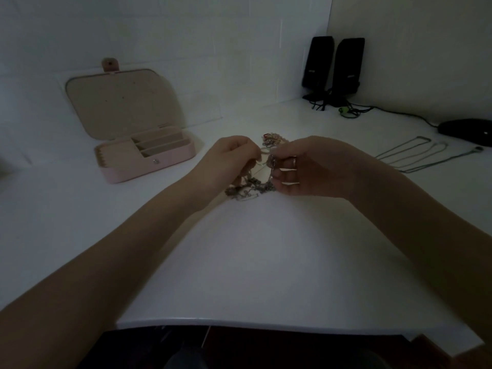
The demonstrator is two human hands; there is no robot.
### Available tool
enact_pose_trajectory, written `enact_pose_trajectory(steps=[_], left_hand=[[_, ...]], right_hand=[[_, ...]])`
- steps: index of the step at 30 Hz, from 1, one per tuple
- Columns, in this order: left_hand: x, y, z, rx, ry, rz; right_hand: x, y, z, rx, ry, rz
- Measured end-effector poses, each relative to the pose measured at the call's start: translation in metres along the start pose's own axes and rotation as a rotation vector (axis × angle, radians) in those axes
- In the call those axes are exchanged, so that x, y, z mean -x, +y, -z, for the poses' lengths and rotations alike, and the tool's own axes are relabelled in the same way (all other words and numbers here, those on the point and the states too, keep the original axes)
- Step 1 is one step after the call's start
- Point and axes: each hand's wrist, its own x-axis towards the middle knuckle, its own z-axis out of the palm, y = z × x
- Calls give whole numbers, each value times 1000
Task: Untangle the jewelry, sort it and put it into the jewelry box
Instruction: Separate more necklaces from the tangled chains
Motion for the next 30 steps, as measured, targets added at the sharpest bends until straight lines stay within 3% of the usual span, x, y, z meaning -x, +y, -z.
enact_pose_trajectory(steps=[7, 16, 23, 30], left_hand=[[2, -3, 4, -104, -18, -140], [-1, -7, 6, -184, -31, -148], [-2, -5, 7, -120, -84, -75], [-4, -3, 9, 68, -92, 5]], right_hand=[[-5, 3, -1, 214, 51, 140], [-7, 4, -2, 207, 102, 171], [-7, 9, -6, 205, 36, 146], [0, 3, -3, -23, -152, -8]])
